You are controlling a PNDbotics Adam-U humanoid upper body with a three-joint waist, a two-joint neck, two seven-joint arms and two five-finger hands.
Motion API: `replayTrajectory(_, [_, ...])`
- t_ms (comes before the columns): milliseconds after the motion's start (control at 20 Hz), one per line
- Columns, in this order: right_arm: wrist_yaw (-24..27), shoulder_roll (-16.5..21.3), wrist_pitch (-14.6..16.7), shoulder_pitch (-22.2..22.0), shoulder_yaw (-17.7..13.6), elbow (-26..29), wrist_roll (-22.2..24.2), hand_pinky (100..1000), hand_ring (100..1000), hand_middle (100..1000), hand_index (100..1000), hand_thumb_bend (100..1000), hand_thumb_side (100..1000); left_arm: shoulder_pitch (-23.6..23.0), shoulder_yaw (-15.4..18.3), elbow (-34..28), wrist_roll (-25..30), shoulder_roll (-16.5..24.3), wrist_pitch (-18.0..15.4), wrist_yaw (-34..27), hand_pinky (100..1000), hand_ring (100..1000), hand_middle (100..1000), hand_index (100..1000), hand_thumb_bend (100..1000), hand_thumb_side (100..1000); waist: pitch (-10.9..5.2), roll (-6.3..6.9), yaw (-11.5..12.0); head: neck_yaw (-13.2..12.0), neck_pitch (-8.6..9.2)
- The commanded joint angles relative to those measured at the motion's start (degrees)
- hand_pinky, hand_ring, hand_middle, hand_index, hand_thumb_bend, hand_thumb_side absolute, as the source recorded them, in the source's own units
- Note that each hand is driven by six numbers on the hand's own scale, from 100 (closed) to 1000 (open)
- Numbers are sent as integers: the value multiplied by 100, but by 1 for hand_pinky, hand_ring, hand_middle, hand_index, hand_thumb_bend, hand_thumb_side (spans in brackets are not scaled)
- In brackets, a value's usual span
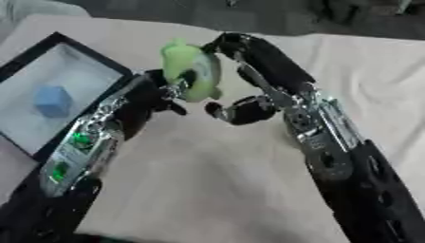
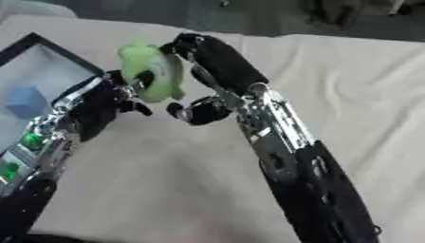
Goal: Pick up the objects with one hand, pass them to the other hand, and then place them into the box on the other side of the table.
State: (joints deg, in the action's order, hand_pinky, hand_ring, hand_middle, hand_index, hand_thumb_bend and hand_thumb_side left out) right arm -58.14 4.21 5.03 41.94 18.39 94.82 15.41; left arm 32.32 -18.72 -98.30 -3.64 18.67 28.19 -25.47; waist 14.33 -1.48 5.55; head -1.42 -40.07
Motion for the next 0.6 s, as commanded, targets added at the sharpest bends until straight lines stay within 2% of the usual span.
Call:
replayTrajectory(50, [-162, -13, -14, 102, -72, 161, 5, 908, 815, 742, 833, 526, 115, 81, 70, -51, -55, 85, -25, -96, 576, 655, 566, 373, 100, 268, -54, 29, -3, -27, 78])
replayTrajectory(100, [-193, -12, -25, 101, -86, 171, -17, 909, 816, 744, 834, 487, 105, 81, 70, -53, -56, 86, -28, -106, 575, 656, 567, 374, 100, 261, -55, 29, -3, -29, 77])
replayTrajectory(150, [-225, -10, -42, 100, -104, 184, -50, 909, 816, 744, 834, 526, 114, 81, 71, -56, -57, 86, -31, -111, 573, 655, 566, 373, 100, 256, -55, 29, -3, -31, 78])
replayTrajectory(400, [-532, -62, -193, 91, -303, 272, -395, 904, 815, 746, 840, 531, 100, 76, 158, -119, -123, 91, -110, -4, 566, 653, 560, 362, 100, 251, -61, 30, -7, -37, 91])
replayTrajectory(600, [-614, -29, -395, 50, -535, 429, -780, 889, 803, 735, 835, 502, 100, 60, 379, -243, -285, 94, -215, 176, 562, 654, 559, 360, 100, 278, -66, 30, -10, -14, 89])
